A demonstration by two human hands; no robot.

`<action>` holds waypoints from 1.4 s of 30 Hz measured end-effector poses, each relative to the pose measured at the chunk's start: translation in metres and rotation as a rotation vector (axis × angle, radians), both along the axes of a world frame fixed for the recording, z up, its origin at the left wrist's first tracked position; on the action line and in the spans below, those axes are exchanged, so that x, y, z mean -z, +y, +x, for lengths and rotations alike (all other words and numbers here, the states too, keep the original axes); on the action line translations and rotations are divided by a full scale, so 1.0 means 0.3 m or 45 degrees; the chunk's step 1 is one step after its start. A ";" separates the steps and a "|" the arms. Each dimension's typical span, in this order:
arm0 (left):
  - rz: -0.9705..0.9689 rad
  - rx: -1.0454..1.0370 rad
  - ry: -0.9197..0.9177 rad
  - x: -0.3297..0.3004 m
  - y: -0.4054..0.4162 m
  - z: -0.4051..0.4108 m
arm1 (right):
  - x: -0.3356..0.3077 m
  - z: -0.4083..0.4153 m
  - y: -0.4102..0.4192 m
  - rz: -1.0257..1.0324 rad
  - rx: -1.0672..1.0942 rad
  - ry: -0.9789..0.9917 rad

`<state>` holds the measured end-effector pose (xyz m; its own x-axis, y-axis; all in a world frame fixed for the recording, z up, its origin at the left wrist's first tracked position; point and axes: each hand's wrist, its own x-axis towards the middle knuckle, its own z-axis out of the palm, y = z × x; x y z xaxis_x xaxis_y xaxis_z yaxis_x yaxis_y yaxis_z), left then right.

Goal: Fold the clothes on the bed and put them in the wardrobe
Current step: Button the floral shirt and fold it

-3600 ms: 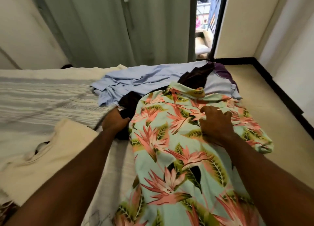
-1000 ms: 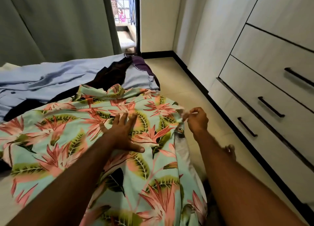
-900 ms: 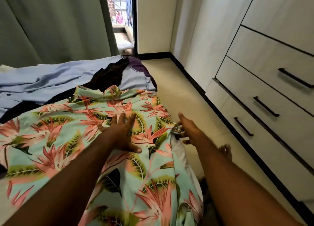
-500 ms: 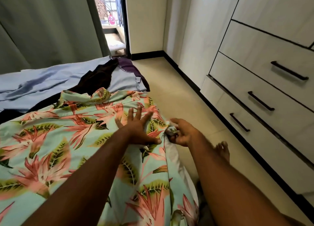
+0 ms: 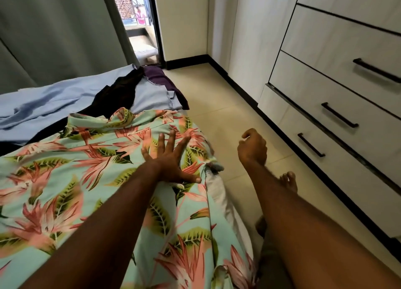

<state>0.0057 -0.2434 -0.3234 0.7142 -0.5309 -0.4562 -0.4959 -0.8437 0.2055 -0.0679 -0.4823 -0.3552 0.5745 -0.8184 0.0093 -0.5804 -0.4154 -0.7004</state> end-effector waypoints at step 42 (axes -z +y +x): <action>-0.338 -0.485 -0.546 -0.042 0.518 -0.914 | -0.228 -0.626 0.443 -0.032 -1.490 0.491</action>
<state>-0.2684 -0.0879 -0.3109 0.9654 -0.2595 0.0248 -0.2558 -0.9247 0.2819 -0.2557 -0.3493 -0.2867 0.9302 0.1891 -0.3147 -0.0163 -0.8350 -0.5500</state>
